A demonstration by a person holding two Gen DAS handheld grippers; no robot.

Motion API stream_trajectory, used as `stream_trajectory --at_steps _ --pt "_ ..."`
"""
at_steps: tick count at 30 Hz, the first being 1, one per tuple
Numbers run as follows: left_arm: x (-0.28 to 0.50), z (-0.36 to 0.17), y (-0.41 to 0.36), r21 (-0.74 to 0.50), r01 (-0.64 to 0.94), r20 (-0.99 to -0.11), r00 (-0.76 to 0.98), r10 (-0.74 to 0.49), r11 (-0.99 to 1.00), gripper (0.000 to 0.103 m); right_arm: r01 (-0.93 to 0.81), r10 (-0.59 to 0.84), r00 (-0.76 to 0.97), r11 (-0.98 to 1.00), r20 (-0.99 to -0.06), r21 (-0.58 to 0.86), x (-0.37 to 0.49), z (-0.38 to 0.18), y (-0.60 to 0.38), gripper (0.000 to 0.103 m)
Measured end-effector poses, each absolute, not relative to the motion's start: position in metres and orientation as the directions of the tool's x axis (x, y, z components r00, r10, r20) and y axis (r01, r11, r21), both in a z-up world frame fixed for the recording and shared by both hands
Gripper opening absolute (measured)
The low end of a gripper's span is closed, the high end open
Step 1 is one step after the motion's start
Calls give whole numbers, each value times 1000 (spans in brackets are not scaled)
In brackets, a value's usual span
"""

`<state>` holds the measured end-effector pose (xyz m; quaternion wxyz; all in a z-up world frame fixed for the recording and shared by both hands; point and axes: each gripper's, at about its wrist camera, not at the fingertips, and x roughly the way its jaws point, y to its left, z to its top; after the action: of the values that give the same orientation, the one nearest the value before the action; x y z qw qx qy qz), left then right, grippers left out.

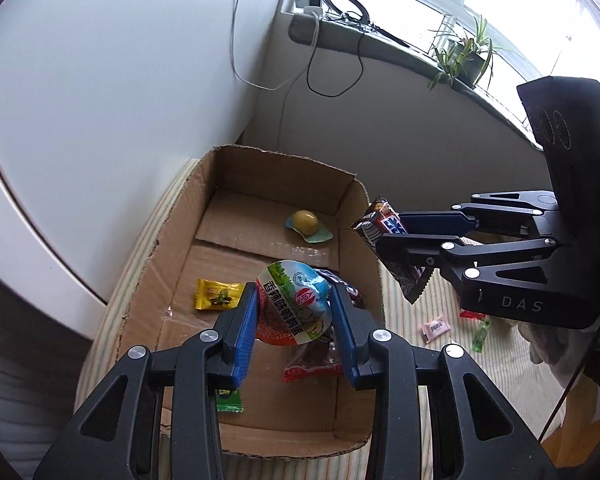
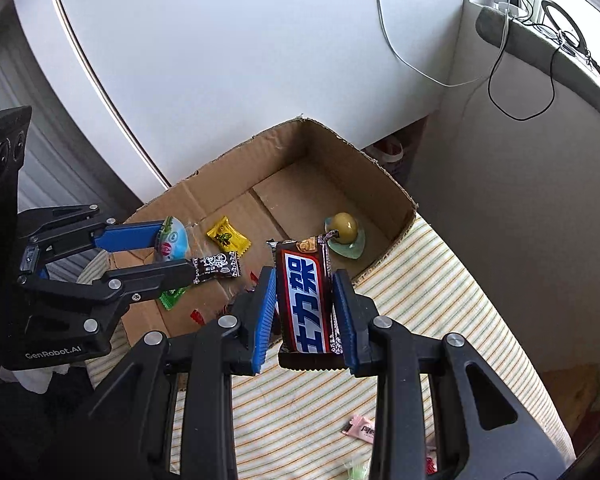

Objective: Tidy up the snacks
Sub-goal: 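Carry the round candy and chocolate bar over the cardboard box, then open the left tool to drop the round candy while the right tool drops the chocolate bar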

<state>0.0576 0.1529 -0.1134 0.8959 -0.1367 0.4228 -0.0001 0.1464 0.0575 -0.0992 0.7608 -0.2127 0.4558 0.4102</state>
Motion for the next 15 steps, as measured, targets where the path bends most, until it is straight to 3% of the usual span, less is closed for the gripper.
stream_trajectory --at_steps 15 --pt "57 -122 173 -249 -180 -777 624 -86 952 36 -824 412 233 565 -881 46 154 -108 86 30"
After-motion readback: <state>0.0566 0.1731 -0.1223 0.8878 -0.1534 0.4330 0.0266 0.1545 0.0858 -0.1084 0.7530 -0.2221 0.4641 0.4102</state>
